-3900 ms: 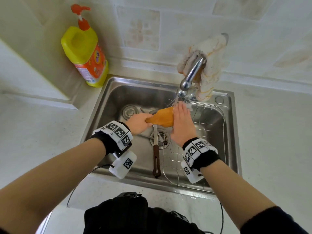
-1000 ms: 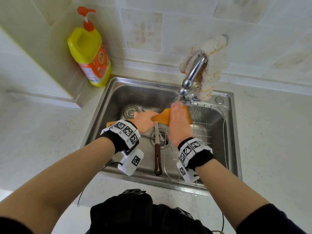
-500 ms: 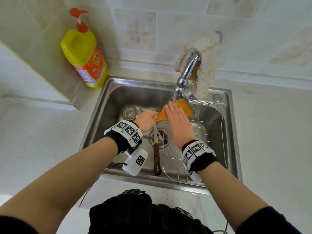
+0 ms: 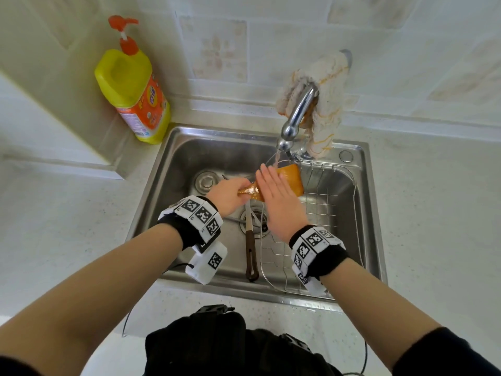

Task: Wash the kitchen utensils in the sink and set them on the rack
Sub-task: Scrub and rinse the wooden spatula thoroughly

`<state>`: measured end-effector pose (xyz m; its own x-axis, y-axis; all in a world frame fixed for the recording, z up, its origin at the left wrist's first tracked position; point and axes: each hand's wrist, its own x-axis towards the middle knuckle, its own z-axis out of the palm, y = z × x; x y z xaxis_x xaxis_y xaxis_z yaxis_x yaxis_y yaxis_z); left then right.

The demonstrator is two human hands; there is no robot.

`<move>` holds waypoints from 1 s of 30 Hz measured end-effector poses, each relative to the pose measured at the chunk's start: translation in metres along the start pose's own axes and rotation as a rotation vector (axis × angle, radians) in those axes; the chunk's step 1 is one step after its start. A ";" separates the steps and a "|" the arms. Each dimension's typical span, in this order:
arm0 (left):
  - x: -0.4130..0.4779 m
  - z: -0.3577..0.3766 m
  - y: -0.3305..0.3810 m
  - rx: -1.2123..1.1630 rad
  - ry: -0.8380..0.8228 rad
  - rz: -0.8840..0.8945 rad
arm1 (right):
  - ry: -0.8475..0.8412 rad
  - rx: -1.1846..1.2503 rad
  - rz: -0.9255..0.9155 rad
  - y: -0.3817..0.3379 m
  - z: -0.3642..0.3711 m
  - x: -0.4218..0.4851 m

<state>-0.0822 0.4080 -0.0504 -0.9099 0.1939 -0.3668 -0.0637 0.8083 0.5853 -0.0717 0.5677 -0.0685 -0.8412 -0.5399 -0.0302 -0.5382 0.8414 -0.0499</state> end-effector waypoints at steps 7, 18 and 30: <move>0.004 0.002 0.000 0.188 0.009 0.048 | -0.036 0.078 0.143 -0.007 0.002 0.001; 0.009 -0.003 0.010 0.167 0.059 0.061 | 0.039 -0.091 0.038 -0.020 0.004 0.010; 0.010 -0.007 0.011 0.411 0.153 0.077 | 0.070 0.059 0.115 0.001 0.004 0.007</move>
<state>-0.0951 0.4147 -0.0424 -0.9577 0.2030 -0.2038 0.1470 0.9544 0.2598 -0.0782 0.5648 -0.0725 -0.8997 -0.4354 0.0303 -0.4360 0.8934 -0.1083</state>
